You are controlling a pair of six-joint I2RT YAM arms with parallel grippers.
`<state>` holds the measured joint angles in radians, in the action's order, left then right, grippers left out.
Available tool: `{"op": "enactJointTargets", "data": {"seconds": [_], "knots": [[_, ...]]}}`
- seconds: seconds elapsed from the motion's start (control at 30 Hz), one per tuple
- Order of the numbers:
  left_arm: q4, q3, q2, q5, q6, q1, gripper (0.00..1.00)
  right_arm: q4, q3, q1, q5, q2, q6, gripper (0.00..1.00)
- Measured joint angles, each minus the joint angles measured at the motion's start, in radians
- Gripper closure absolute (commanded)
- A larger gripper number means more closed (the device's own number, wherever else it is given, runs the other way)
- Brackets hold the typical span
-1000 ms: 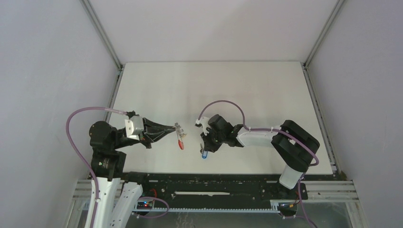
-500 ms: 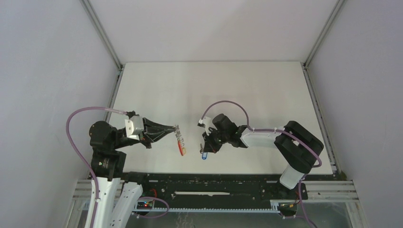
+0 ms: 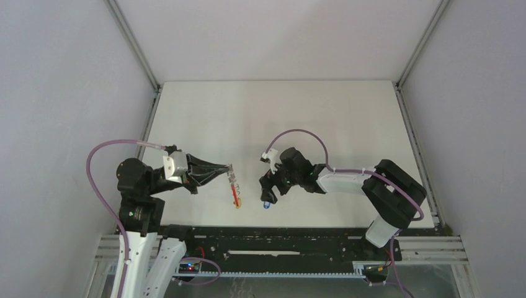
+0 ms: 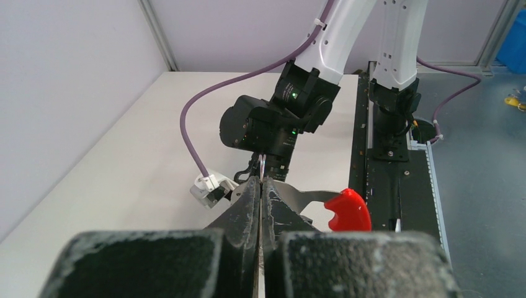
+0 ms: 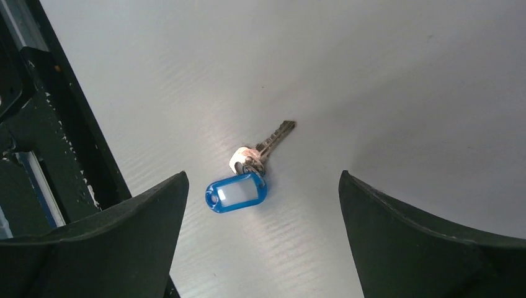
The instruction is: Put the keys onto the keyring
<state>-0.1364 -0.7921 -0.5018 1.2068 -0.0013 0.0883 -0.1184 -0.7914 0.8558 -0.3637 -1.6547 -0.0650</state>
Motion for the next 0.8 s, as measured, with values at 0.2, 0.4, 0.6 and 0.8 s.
{"op": "enactJointTargets", "data": {"seconds": [0.2, 0.4, 0.6, 0.8], "knots": [[0.0, 0.0, 0.0, 0.0, 0.0, 0.0, 1.0, 0.03, 0.009, -0.005, 0.065, 0.092, -0.008, 0.0], [0.0, 0.0, 0.0, 0.0, 0.0, 0.0, 1.0, -0.002, -0.006, -0.029, 0.098, 0.227, -0.123, 0.19], [0.0, 0.0, 0.0, 0.0, 0.0, 0.0, 1.0, 0.055, -0.042, -0.008, 0.146, 0.087, -0.143, 0.21], [0.0, 0.0, 0.0, 0.0, 0.001, 0.0, 1.0, 0.07, -0.037, 0.043, 0.169, 0.042, -0.145, 0.5]]}}
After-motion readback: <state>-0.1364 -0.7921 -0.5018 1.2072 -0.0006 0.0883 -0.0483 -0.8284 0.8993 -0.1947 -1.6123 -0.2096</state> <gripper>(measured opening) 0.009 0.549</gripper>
